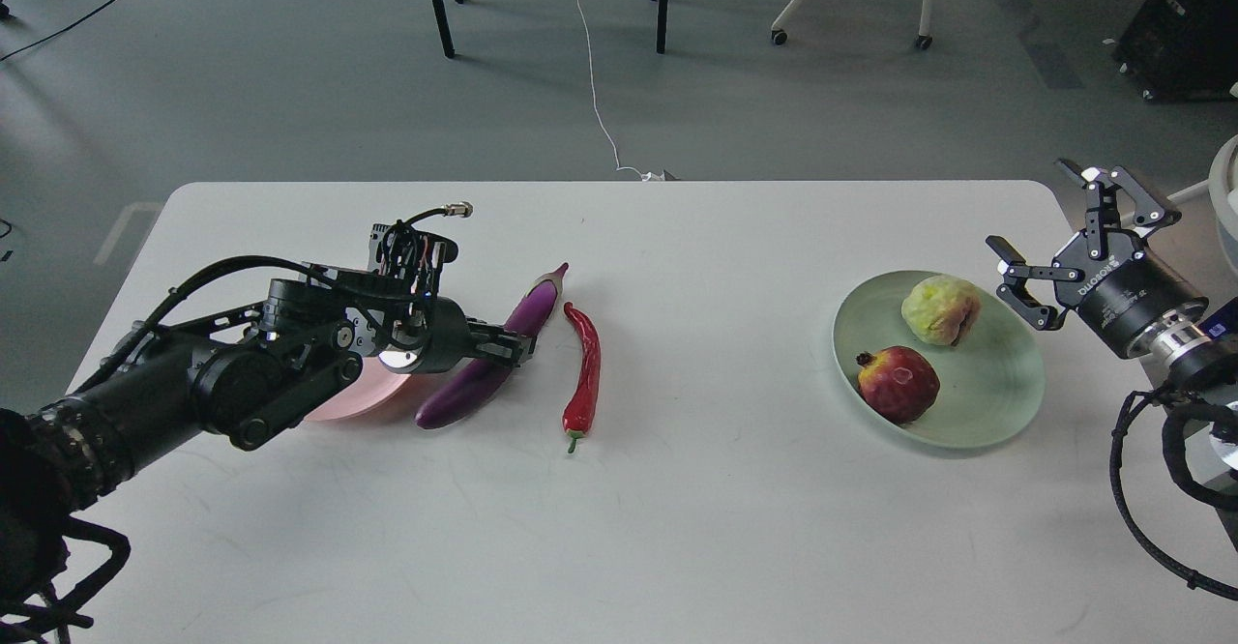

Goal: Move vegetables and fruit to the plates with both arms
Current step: 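Lift the eggplant and lay it on the pink plate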

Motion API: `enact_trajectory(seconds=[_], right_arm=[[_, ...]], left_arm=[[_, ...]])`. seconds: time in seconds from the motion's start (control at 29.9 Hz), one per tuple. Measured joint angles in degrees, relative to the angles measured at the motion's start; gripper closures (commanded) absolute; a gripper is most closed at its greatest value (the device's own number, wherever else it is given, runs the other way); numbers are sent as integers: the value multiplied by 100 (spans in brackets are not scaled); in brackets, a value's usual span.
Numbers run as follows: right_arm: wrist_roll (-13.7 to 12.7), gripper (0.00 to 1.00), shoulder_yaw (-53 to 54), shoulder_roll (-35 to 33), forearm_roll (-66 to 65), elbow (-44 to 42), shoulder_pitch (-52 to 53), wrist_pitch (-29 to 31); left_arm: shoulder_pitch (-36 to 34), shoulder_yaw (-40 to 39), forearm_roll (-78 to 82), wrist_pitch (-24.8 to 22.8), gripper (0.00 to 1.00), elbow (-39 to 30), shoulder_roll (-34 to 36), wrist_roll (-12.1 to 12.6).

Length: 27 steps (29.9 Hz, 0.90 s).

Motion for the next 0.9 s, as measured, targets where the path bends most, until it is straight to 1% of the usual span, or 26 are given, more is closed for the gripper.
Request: enact_trajectory(seconds=[0.13,0.23,0.33,0.43,0.54,0.67,0.77,0.9], right_arm=[[0,2,3,-3,-3,0,0,0],[0,2,3,-3,-4,1,0,0],[0,2,3,-3,-4,0,0,0],[0,2,3,-3,-4,-5,0,0],[0,2,2,1,-4,-8,0,0],[0,2,-6,12,-14,-10,0,0],[0,2,-6,14,-92,-8,0,0],[0,2,-6,14,-163,-9,0,0]], left_arm=[[-114,-4,-648,0,81,-36,44,23],[-330,-4,-1197,0,81,-162,156,134],[-482,-3,-1644,0,80,-448,493,219],[-544,-3,-1833,0,80,-671,908,237],[-524,14,-1857,0,79,-795,1394,195],[-229,80,-1829,0,79,-839,2039,115],[47,116,-1780,0,77,-840,2341,-22],[323,123,-1642,0,71,-789,2528,-99]])
